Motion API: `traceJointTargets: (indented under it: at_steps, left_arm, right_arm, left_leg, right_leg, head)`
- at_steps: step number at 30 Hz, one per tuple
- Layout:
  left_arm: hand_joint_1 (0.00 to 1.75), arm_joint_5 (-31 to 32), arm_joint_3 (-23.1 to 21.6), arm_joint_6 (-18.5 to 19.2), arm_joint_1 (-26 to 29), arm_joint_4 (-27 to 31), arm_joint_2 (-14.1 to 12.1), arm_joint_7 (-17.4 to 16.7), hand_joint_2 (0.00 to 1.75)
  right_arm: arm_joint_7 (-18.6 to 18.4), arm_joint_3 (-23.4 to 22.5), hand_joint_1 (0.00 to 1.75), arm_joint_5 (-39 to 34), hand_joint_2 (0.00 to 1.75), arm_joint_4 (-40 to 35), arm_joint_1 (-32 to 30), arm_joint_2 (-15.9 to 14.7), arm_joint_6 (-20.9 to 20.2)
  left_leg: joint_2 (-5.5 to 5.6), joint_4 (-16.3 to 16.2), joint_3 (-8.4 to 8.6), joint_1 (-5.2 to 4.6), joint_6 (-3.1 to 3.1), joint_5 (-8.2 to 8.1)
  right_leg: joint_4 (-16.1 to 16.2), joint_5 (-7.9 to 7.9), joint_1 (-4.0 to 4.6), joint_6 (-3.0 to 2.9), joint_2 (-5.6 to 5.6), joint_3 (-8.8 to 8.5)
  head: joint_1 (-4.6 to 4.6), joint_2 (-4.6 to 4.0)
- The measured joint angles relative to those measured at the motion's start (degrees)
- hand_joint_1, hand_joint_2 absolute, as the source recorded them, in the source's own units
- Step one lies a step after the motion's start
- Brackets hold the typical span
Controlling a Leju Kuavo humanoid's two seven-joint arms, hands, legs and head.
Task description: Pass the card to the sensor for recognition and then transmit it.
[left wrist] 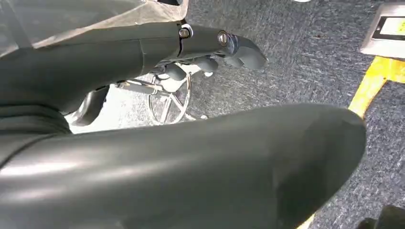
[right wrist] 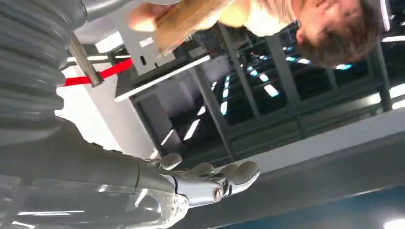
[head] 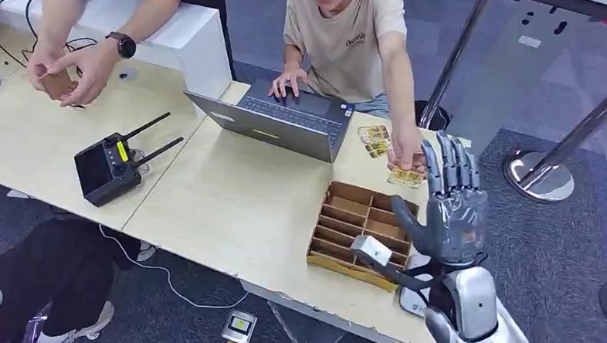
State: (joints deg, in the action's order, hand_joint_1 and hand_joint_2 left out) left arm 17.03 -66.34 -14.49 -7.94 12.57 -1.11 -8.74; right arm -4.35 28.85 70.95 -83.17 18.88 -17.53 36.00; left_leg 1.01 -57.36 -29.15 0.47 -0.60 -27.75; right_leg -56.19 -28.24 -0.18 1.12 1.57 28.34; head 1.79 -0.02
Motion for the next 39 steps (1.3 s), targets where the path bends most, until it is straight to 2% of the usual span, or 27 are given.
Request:
traceJointTargets:
  at_steps: [6,7,8,12,13,39]
  left_arm:
    - [0.00,0.37,0.00,0.00,0.02,0.00,0.00,0.02,0.00]
    - [0.00,0.44,0.00,0.00,0.01,0.02,0.02,-0.13,0.00]
    - [0.00,0.46,0.00,0.00,-0.01,0.04,0.09,-0.26,0.00]
    - [0.00,0.61,-0.02,0.00,0.00,0.09,0.20,-0.26,0.00]
    - [0.00,0.61,0.00,0.00,-0.02,0.09,0.22,-0.26,0.00]
    - [0.00,1.23,0.00,-0.02,0.02,0.09,0.22,-0.22,0.00]
  right_arm:
    - [0.96,1.68,0.00,-1.73,1.75,4.96,3.22,0.07,-0.24]
    - [1.14,1.99,0.30,-2.08,1.75,5.62,3.53,0.11,-0.22]
    - [1.31,2.28,1.57,-2.28,1.75,6.28,3.72,0.15,-0.22]
    - [1.88,3.08,1.57,-3.15,1.75,8.39,4.16,0.31,-0.41]
    - [1.90,3.32,1.75,-3.15,1.75,8.81,4.23,0.33,-0.46]
    - [3.52,7.34,1.75,-6.73,1.75,15.15,5.81,1.36,0.04]
  left_leg:
    - [0.01,0.00,0.00,0.00,0.00,0.00]
    - [0.01,0.00,0.00,0.00,0.00,0.00]
    - [0.01,0.00,0.00,0.00,0.00,0.00]
    - [0.01,0.00,0.00,0.00,0.00,0.00]
    - [0.01,0.00,0.00,0.00,0.00,0.00]
    - [0.01,0.00,0.00,0.00,0.00,0.00]
  right_leg:
    - [0.00,0.00,0.00,0.00,0.00,0.01]
    - [0.00,0.00,0.00,0.00,0.00,0.00]
    - [0.00,0.00,0.00,0.00,0.00,0.00]
    - [0.00,0.00,0.00,0.00,0.00,0.01]
    - [0.00,0.00,0.00,0.00,0.00,0.00]
    - [0.00,0.00,0.00,0.00,0.00,0.00]
  head:
    - [0.00,0.00]
    - [0.02,0.00]
    - [0.00,0.00]
    - [0.02,0.00]
    - [0.02,0.00]
    - [0.00,0.00]
